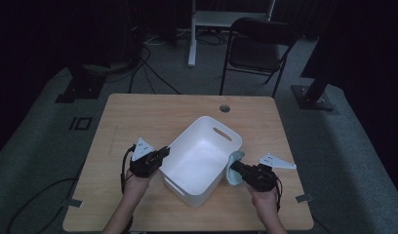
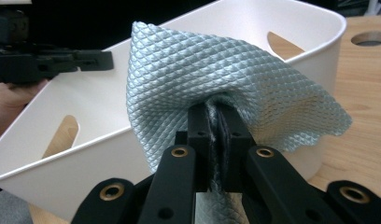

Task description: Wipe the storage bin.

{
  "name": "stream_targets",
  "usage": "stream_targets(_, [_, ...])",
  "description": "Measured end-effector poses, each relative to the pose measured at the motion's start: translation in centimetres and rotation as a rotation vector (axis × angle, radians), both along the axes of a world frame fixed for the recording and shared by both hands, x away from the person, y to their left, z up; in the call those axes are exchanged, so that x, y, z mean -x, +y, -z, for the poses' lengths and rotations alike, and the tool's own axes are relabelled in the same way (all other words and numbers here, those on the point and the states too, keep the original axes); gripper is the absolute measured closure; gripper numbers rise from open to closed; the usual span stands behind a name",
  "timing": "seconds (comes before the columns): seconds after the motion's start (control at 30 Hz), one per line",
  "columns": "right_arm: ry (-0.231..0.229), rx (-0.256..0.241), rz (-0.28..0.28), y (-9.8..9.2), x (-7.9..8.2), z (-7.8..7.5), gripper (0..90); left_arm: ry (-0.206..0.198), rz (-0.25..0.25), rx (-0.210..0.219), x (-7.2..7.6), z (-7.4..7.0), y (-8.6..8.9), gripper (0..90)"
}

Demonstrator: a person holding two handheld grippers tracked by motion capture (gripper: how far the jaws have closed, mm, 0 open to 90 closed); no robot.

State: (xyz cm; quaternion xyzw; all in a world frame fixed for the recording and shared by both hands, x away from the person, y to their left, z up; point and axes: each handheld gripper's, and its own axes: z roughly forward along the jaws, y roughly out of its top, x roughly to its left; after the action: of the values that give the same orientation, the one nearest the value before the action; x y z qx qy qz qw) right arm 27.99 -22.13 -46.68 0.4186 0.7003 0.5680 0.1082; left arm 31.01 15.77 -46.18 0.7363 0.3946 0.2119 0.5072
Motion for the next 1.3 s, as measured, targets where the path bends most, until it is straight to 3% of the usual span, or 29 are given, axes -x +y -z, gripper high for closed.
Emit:
stream_targets(0.23, [0.045,0.016,-0.013,0.3,-0.2,0.8,85.4,-0.004,-0.007,-0.008,0.0,0.0,-0.1,87.9])
stream_targets(0.3, [0.031,-0.002,-0.024,0.3,0.0,0.5,85.3,-0.005,-0.006,-0.012,0.0,-0.1,-0.1,87.9])
stream_targets(0.4, [0.007,0.019,-0.023,0.6,0.3,0.1,85.3,-0.002,-0.001,-0.008,0.0,0.0,-0.1,87.9])
stream_targets(0.5, [0.028,0.006,-0.033,0.6,0.1,0.6,85.4,-0.002,-0.001,-0.007,0.0,0.0,-0.1,87.8])
stream_targets(0.63, [0.053,0.024,-0.033,0.6,0.0,1.1,85.3,-0.004,-0.007,-0.010,0.0,-0.1,-0.2,87.8])
stream_targets(0.73, [0.036,-0.003,-0.046,0.6,0.5,0.6,85.3,-0.002,-0.006,-0.006,-0.1,0.0,-0.2,87.8])
stream_targets(0.83, [0.005,0.033,-0.045,1.0,0.8,0.3,85.3,0.001,-0.003,0.000,-0.1,0.0,-0.2,87.8])
stream_targets(1.0, [0.056,0.031,-0.054,1.1,0.5,1.3,85.3,-0.005,-0.012,-0.012,0.0,-0.1,-0.3,87.8])
stream_targets(1.17, [0.015,0.014,-0.072,1.1,1.1,0.0,85.3,-0.003,-0.007,-0.012,-0.1,-0.1,-0.3,87.8])
stream_targets(1.3, [0.021,0.011,-0.075,1.1,1.1,0.4,85.3,-0.004,-0.002,-0.011,0.0,0.0,-0.4,87.8])
